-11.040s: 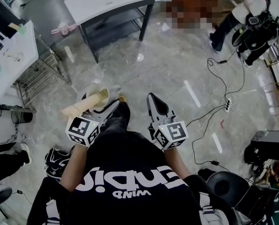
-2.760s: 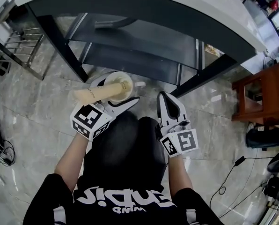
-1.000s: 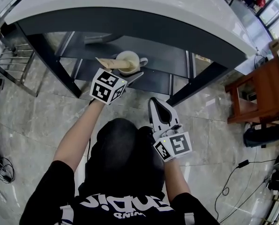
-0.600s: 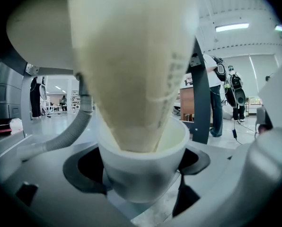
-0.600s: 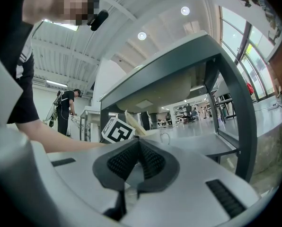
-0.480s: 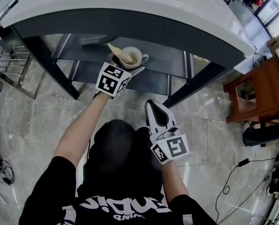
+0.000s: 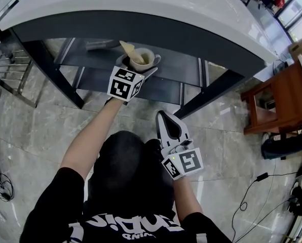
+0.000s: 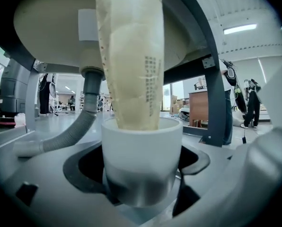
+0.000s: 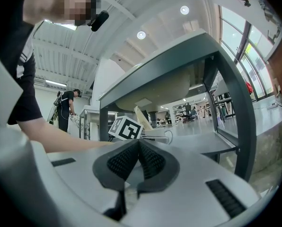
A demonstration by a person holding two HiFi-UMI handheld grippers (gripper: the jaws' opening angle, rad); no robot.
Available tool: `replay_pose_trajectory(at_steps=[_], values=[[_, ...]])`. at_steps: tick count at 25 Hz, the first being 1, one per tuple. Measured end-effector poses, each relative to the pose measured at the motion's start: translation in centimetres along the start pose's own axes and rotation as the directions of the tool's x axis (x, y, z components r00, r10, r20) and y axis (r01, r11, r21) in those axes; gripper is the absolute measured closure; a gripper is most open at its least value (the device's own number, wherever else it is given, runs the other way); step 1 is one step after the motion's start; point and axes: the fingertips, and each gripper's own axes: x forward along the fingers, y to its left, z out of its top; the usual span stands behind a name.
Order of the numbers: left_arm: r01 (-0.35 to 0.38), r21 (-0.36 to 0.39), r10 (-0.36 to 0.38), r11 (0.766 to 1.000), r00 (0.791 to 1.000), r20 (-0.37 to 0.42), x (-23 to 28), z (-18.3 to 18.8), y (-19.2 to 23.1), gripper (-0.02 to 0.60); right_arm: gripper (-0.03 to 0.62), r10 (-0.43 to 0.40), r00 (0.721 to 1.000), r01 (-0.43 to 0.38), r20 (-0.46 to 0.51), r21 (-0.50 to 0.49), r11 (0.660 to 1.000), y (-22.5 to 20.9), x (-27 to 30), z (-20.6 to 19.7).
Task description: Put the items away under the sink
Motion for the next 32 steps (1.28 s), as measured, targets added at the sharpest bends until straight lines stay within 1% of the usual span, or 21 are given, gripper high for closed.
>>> replay_pose_trajectory(at_steps=[7, 15, 20, 24, 29, 32], values=[[-0.072, -0.016, 0.073, 0.997, 0.997, 0.022, 0.5, 0.1, 0.6, 0.121, 0.576, -0.009, 1.000, 0.009, -0.001, 0.003, 1.000, -0.4, -0.4, -0.2], [-0.155, -0.029, 0.156, 0.987, 0.988, 0.015, 0.8, 0.2, 1.5, 0.120, 0.576, -0.010, 1.000, 0.010, -0.001, 0.003, 1.000, -0.2, -0.4, 0.0], [-0.178, -0.017, 0.178, 0.984, 0.984, 0.025, 0.8, 0.3, 1.6, 0.120, 0.576, -0.021, 1.000, 0.021, 0.001, 0.002, 1.000, -0.3, -0.8, 0.2], [-0.187, 0.013, 0.187, 0.982, 0.982, 0.018, 0.8, 0.1, 1.4, 0.120, 0.576, -0.032, 0.999, 0.032, -0.008, -0.003, 0.999, -0.5, -1.1, 0.1], [-0.195, -0.023, 0.196, 0.980, 0.980, 0.025, 0.7, 0.1, 1.6, 0.118, 0.576, -0.044, 0.999, 0.044, -0.015, -0.004, 0.999, -0.9, -1.4, -0.1], [-0.197, -0.023, 0.198, 0.980, 0.980, 0.031, 0.3, 0.1, 1.7, 0.118, 0.576, -0.042, 0.999, 0.042, -0.018, -0.005, 0.999, -0.9, -1.5, -0.1]])
